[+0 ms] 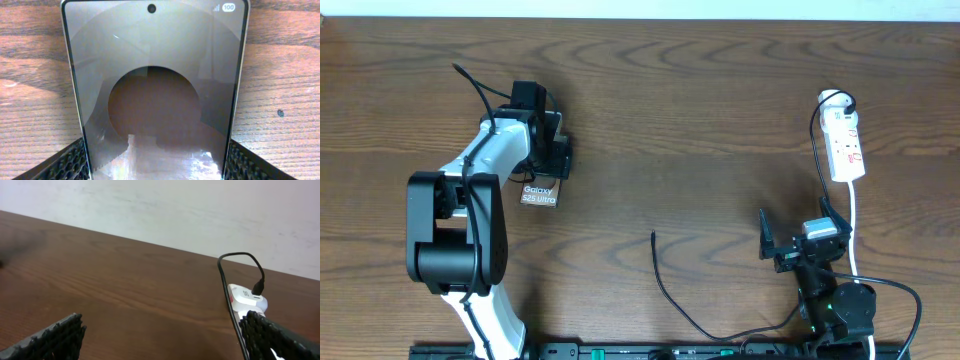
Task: Plug charger to phone and switch on socket
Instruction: 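Close the left gripper on the phone's long edges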
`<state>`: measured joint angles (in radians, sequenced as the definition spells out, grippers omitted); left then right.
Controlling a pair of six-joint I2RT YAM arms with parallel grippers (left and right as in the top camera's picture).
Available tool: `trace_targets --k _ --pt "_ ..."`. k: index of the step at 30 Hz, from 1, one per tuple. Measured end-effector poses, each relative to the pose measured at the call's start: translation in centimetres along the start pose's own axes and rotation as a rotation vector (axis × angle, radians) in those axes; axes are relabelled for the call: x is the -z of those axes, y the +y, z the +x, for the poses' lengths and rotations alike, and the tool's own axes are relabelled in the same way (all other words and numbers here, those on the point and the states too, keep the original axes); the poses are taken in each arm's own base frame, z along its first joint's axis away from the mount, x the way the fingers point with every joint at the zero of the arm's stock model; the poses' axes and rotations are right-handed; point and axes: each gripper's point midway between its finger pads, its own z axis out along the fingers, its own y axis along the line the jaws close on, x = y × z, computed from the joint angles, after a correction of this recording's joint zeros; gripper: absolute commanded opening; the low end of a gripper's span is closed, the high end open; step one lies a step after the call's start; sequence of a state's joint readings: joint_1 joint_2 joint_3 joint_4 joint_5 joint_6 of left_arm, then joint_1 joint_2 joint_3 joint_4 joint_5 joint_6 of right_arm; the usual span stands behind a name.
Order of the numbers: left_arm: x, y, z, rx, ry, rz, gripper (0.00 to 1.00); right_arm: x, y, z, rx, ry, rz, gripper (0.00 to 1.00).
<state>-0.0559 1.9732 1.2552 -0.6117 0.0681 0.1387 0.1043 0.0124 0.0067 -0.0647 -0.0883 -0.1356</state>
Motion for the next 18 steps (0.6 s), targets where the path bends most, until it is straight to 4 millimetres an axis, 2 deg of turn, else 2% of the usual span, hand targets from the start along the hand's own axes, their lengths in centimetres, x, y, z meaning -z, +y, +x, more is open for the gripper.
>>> trace_targets --k 18 --pt "0.01 0.00 -0.01 0.000 0.000 0.000 0.70 0.00 0.00 0.00 0.000 0.000 0.000 0.99"
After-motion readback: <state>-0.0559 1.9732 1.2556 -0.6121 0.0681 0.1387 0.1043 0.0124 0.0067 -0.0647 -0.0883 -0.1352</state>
